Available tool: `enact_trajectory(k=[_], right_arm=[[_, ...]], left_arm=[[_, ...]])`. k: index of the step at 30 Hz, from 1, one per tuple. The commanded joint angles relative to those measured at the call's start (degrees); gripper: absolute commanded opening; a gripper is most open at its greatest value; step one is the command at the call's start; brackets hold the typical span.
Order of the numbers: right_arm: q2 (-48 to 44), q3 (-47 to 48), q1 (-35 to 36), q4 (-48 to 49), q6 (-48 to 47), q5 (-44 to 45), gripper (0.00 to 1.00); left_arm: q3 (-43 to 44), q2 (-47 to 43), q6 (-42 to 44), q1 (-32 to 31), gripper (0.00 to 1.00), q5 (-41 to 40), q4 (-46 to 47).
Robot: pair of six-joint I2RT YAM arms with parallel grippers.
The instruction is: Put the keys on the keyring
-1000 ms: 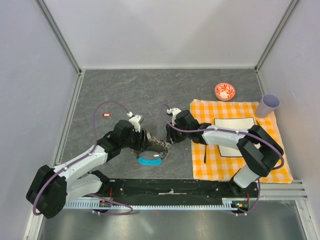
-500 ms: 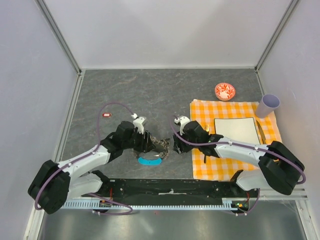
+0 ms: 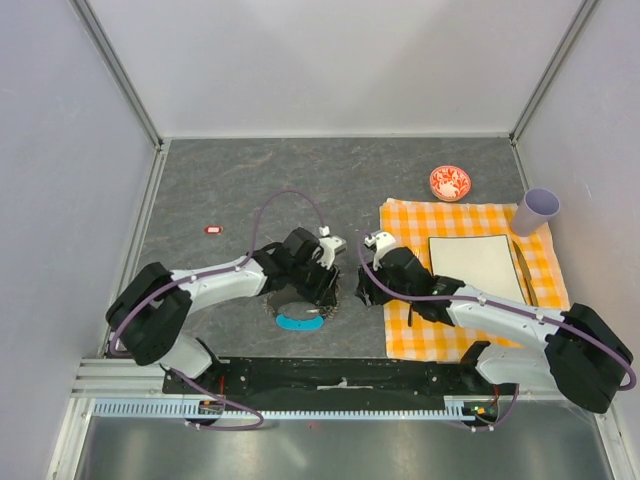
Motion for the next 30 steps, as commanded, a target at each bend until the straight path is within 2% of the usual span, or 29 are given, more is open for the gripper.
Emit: enact_trajectory(k=[1,6,16,30], right_arm=[[-1.0,-1.2,0.0,1.5,-0.6,2.3,0.56],[-0.7,-1.9,-0.1,1.5,-1.9,3.0,0.56],[-1.7,-3.1,-0.2,1.4,-2.8,4.5,0.56],[-2.6,-3.8,-0.2,1.5,-2.8,3.9,0.56]], left_arm=[[5.5,4.5,5.7,-1.1,0.49,0.5,-6.8],[10.1,8.1,7.8,-1.3,0.49,1.2,-12.6],[13.1,12.9,8.5,-3.4,0.48,4.4,-16.1],[13.9,12.2,7.0,-4.2,0.25,4.3,-16.6]])
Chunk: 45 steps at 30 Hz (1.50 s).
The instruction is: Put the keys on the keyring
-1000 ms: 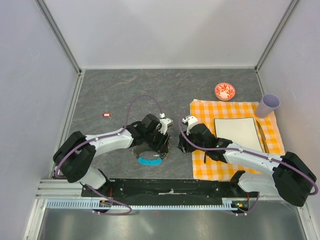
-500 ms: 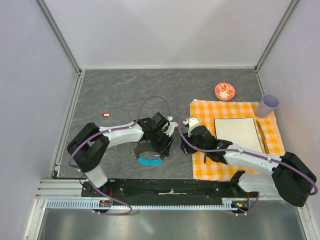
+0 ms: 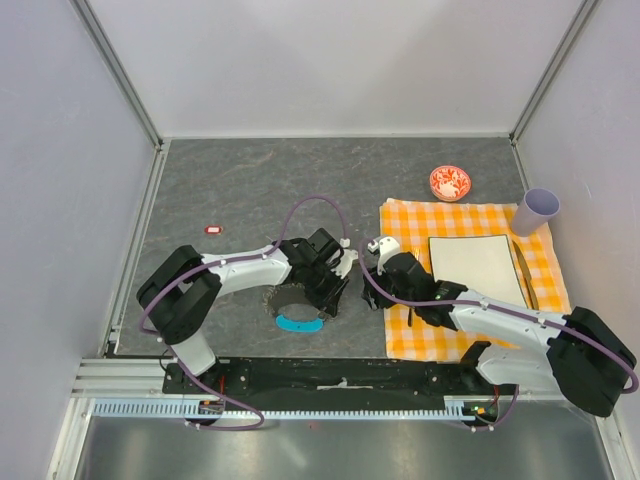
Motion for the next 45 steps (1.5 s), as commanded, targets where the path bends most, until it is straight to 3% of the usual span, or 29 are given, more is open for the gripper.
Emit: enact_trajectory(k=[1,5,13,26,39,45], right_arm=[[-1.2,-0.5,-0.1,1.4,-0.4,0.6,0.56],[-1.3,-0.6,-0.1,1.4,-0.4,0.6,0.56],[-1.3,-0.6,-0.1,3.0,-0.3,0.2,0.56],[-3.4,-1.5,-0.1,2.9,-0.2,0.5,0.56],[-3.7,-1.9,-0.1,3.1,0.0,0.1,0.56],[-3.8,-2.2,-0.1,3.4,0.1,0.0,0.56]], left_arm=[[2.2,0.0,0.5,-0.3,0.25,0.4,-1.3],[2.4,-0.2,0.6,-0.3,0.25,-1.1,-2.3],[3.4,-0.3,1.3,-2.5,0.36,-4.6,-4.8],[4.4,-0.8,0.6,-3.2,0.27,-10.3,-5.3],[4.3,0.0,-1.0,-5.5,0.38,-9.8,-4.5],[4.1,0.1,-1.2,-5.5,0.36,-11.5,-4.5]])
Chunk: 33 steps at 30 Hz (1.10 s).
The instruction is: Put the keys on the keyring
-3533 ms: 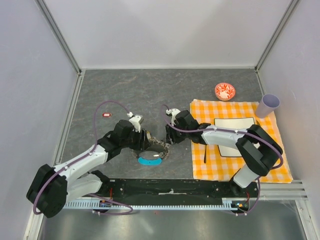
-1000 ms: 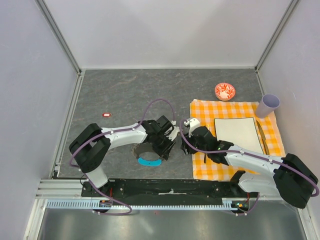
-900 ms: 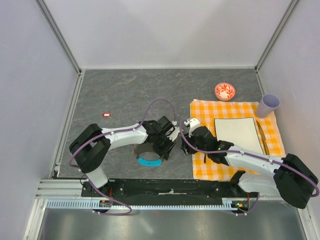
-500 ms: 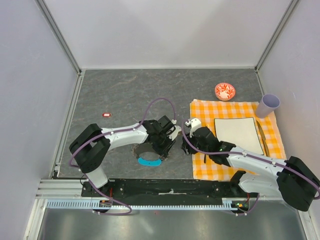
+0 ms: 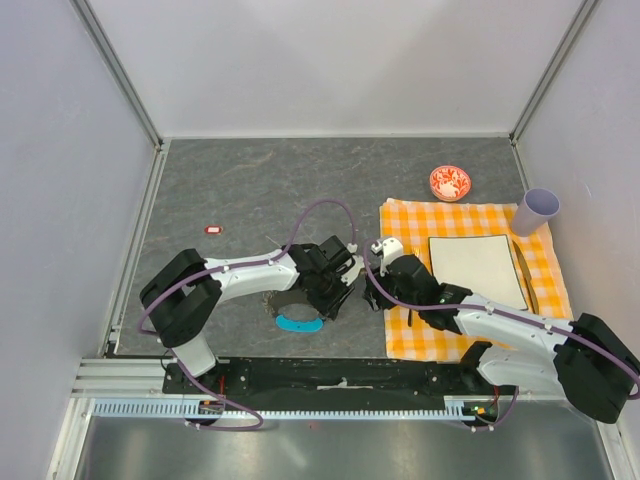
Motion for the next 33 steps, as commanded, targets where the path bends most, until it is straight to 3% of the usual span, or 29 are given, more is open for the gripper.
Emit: enact_trajectory(k=[1,8,17,21,25,33], right_arm=[[-1.2,-0.4,0.0,2.2,0.0,0.3,0.57],[-1.2,-0.1,-0.1,2.4,-0.4,0.6,0.56],[4.0,2.8,-0.6,5.6,-2.8,-1.1,0.56],[7.9,4.0,-0.7,9.9,-3.5,-4.8,0.56],[11.6,5.8,-0.7,12.6,-5.2,-14.0,0.56],[20.4,8.9,-0.7,18.8,-6.7,-23.2,0.56]], left_arm=[[1.4,0.2,-1.0,-0.3,0.36,-2.0,0.3],[-0.7,-0.9,-3.5,-0.1,0.31,-5.9,-0.2],[-10.6,-8.2,-11.4,0.3,0.31,-6.9,-0.5],[-11.6,-11.8,-12.4,1.0,0.35,-8.3,-0.4],[-12.1,-15.9,-13.1,1.5,0.37,-9.4,1.8],[-21.6,-26.7,-17.4,6.8,0.38,-8.9,13.4]])
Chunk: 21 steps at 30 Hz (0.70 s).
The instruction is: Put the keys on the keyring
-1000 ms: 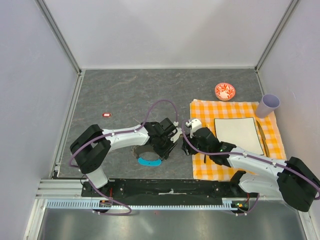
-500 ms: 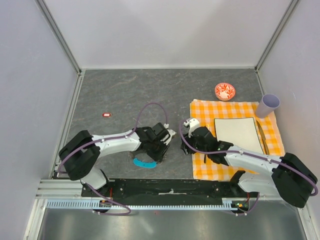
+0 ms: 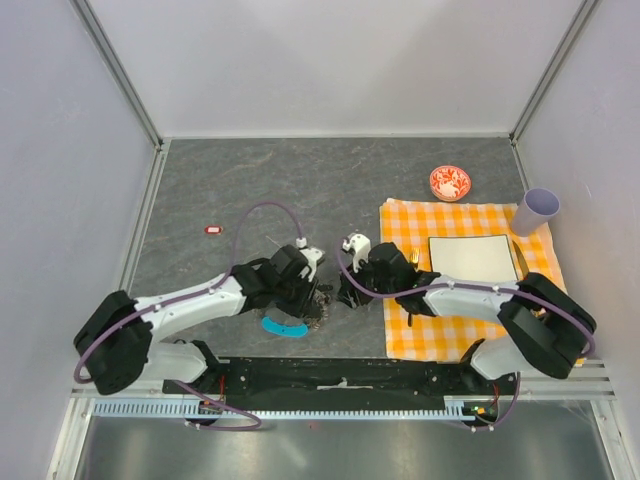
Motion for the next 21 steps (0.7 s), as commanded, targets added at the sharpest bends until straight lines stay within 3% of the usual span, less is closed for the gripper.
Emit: enact_trajectory(k=[1,13,21], right_arm=[[6.0,4.1,0.0,5.8,-2.3,-7.4,0.56],[17.1,10.5,0.1,8.4,-2.5,-15.7,0.54],[16.3,10.6,0.0,5.4,-3.2,-13.5,0.18]], left_arm=[[-5.1,-6.1,-5.0,3.3,0.38,-1.1,7.9],[-12.0,-10.2,-6.1,8.9,0.38,1.2,17.5],[-12.5,-9.8,-3.9,9.2,0.38,5.0,21.0]])
